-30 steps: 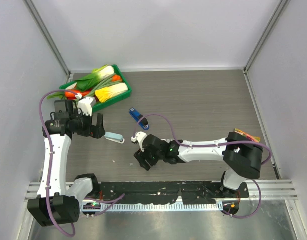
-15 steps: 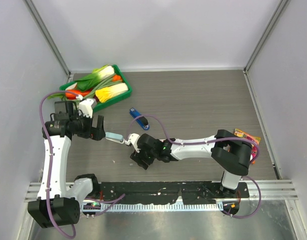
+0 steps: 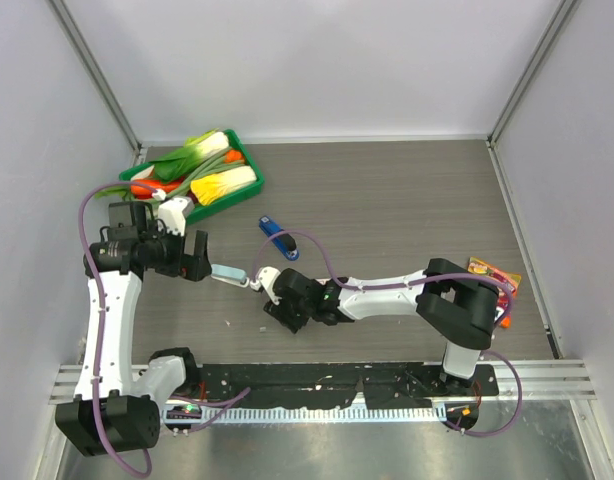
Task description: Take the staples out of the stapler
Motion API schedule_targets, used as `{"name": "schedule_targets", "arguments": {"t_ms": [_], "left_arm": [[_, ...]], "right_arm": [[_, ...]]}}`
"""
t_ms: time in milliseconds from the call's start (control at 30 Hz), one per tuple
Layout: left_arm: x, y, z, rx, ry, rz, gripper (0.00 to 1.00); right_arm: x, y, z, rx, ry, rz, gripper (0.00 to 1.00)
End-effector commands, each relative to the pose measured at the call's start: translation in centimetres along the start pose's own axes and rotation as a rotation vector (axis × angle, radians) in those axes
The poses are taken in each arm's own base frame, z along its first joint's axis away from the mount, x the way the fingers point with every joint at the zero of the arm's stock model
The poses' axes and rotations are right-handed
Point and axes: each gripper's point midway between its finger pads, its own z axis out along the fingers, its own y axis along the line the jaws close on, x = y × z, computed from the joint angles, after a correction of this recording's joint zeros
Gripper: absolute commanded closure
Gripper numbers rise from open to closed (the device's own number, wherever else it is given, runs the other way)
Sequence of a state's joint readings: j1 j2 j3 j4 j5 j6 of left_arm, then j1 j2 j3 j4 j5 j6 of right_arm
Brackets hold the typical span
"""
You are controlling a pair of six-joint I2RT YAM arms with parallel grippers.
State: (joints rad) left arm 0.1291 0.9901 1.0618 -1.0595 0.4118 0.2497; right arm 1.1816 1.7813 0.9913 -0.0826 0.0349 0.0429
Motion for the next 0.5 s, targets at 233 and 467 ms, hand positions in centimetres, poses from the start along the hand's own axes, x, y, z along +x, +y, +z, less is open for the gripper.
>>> {"name": "schedule_targets", "arguments": {"t_ms": [233, 467], "left_arm": [[-2.0, -0.7, -1.2, 0.026, -0.079, 0.07, 0.0], [-4.3, -2.9, -2.1, 0.122, -0.165, 0.177, 0.0]], "right_arm": [[-1.5, 0.2, -0.4, -0.002, -0.035, 0.063, 0.79], [-4.5, 0.3, -2.4, -0.023, -0.102, 0.127, 0.91]]}}
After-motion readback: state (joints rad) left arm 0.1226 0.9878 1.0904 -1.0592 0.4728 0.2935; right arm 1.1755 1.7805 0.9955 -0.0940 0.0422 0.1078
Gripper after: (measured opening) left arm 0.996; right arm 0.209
